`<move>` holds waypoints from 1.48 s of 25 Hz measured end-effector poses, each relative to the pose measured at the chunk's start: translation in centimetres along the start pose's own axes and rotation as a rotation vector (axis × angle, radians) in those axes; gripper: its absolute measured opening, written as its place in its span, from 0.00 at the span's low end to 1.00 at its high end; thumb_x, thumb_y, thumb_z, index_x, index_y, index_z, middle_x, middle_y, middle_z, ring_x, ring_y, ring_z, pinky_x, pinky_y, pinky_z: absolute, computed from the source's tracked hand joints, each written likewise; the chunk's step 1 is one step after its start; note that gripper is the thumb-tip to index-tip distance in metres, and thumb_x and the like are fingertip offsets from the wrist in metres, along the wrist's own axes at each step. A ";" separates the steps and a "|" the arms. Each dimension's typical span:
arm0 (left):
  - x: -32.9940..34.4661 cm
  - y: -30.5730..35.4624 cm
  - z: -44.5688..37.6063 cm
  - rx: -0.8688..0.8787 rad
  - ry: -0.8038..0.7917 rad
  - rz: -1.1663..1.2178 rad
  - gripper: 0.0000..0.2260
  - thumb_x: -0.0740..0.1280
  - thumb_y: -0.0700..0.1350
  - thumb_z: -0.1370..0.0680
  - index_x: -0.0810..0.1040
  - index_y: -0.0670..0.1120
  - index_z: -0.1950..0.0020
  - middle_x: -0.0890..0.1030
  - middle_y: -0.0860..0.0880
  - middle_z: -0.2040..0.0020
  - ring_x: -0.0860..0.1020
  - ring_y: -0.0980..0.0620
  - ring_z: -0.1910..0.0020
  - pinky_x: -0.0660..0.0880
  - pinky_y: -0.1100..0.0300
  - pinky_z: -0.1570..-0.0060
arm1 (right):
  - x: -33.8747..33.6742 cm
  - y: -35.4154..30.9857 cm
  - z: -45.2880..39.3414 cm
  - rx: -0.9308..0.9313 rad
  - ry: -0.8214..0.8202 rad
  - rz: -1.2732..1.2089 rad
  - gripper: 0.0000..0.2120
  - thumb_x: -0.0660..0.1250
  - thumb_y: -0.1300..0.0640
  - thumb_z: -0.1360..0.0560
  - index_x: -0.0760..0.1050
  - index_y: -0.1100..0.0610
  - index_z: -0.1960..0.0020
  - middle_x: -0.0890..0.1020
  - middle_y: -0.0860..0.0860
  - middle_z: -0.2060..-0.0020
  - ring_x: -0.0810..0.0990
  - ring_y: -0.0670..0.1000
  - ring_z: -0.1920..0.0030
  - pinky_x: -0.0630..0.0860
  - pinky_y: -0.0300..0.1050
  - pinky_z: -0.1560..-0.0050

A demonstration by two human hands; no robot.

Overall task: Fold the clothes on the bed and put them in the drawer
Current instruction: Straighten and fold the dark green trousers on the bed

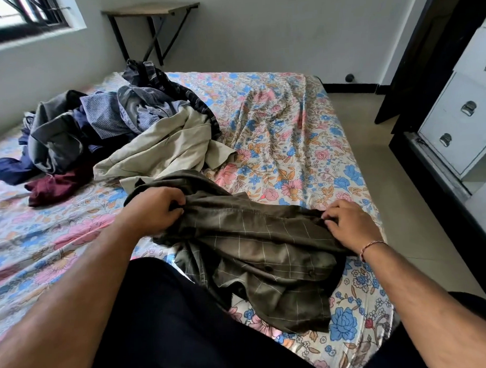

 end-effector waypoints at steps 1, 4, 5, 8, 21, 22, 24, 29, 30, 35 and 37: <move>-0.5 0.2 0.1 0.033 0.082 0.140 0.05 0.75 0.45 0.25 0.82 0.52 0.50 0.83 0.54 0.56 0.82 0.48 0.54 0.78 0.52 0.51 | -0.4 0.0 -0.2 0.000 0.094 -0.072 0.05 0.71 0.57 0.22 0.85 0.49 0.49 0.79 0.46 0.47 0.76 0.53 0.40 0.75 0.49 0.42; -3.4 0.8 -1.1 0.055 0.332 0.365 0.14 0.75 0.38 0.24 0.80 0.58 0.51 0.81 0.64 0.59 0.78 0.64 0.59 0.75 0.64 0.51 | -2.5 -0.5 -1.1 -0.006 0.322 -0.190 0.05 0.70 0.59 0.21 0.83 0.52 0.49 0.79 0.48 0.48 0.76 0.54 0.42 0.74 0.48 0.43; -4.6 1.3 -1.7 0.069 0.399 0.362 0.16 0.75 0.37 0.25 0.79 0.59 0.52 0.81 0.66 0.58 0.77 0.65 0.59 0.74 0.67 0.52 | -3.0 -1.1 -1.4 -0.046 0.319 -0.207 0.06 0.70 0.58 0.21 0.82 0.51 0.46 0.78 0.47 0.45 0.76 0.53 0.41 0.74 0.47 0.41; -7.9 3.5 -3.4 0.204 0.511 0.290 0.13 0.74 0.36 0.26 0.78 0.54 0.51 0.80 0.59 0.54 0.78 0.55 0.54 0.77 0.54 0.48 | -3.1 -3.9 -2.2 -0.162 -0.122 -0.146 0.20 0.71 0.48 0.21 0.74 0.46 0.30 0.73 0.42 0.39 0.72 0.47 0.38 0.70 0.48 0.35; -4.8 1.8 -2.7 0.162 -0.081 0.047 0.27 0.75 0.64 0.31 0.69 0.70 0.35 0.79 0.61 0.59 0.78 0.53 0.61 0.74 0.57 0.57 | -6.9 -6.5 -2.2 -0.240 -0.379 -0.503 0.11 0.77 0.48 0.26 0.80 0.48 0.46 0.83 0.39 0.62 0.79 0.44 0.64 0.76 0.37 0.59; -2.7 2.4 -2.5 0.157 -0.318 -0.068 0.33 0.75 0.65 0.32 0.67 0.69 0.29 0.80 0.61 0.57 0.79 0.53 0.58 0.74 0.58 0.55 | -5.7 -7.4 -1.3 -0.311 -0.532 -0.309 0.15 0.79 0.45 0.29 0.80 0.45 0.46 0.83 0.37 0.59 0.80 0.42 0.60 0.76 0.37 0.56; 1.0 3.3 -2.2 0.174 -0.557 -0.368 0.28 0.74 0.60 0.29 0.74 0.60 0.30 0.84 0.55 0.50 0.83 0.47 0.49 0.77 0.57 0.50 | -2.8 -8.6 -0.3 -0.469 -0.682 0.074 0.13 0.77 0.43 0.28 0.81 0.44 0.46 0.83 0.38 0.52 0.80 0.40 0.52 0.76 0.39 0.48; -2.4 4.1 -9.4 0.120 -0.936 -0.298 0.07 0.73 0.41 0.25 0.84 0.45 0.47 0.81 0.51 0.60 0.78 0.48 0.57 0.74 0.56 0.55 | -5.9 -7.5 -7.9 -0.385 -0.858 0.111 0.07 0.76 0.50 0.25 0.84 0.50 0.49 0.86 0.47 0.54 0.82 0.45 0.53 0.76 0.42 0.48; -4.5 4.2 -12.1 0.085 -0.916 -0.279 0.06 0.73 0.39 0.25 0.84 0.44 0.48 0.81 0.51 0.60 0.78 0.47 0.57 0.76 0.54 0.54 | -7.8 -7.0 -11.0 -0.371 -0.827 0.121 0.09 0.78 0.49 0.27 0.84 0.50 0.50 0.86 0.48 0.54 0.83 0.47 0.51 0.77 0.45 0.46; -28.4 7.5 -27.9 -0.240 0.467 -0.361 0.19 0.66 0.46 0.26 0.80 0.56 0.35 0.84 0.44 0.42 0.83 0.38 0.43 0.80 0.47 0.45 | -30.2 -10.0 -28.2 -0.078 0.424 -0.028 0.11 0.72 0.44 0.27 0.79 0.51 0.53 0.84 0.59 0.49 0.83 0.62 0.47 0.75 0.50 0.52; -39.4 9.1 -30.2 -0.329 0.762 -0.367 0.18 0.67 0.43 0.26 0.81 0.52 0.37 0.84 0.42 0.44 0.83 0.36 0.44 0.79 0.46 0.50 | -39.8 -12.4 -30.0 -0.123 0.815 0.027 0.18 0.70 0.39 0.23 0.78 0.53 0.48 0.84 0.61 0.54 0.83 0.65 0.51 0.73 0.52 0.58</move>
Point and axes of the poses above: each hand's wrist, its own z-axis away from the middle knuckle, its own x-axis out of the palm, y = z × x, the point moved 2 cm from there along -z, towards the middle knuckle
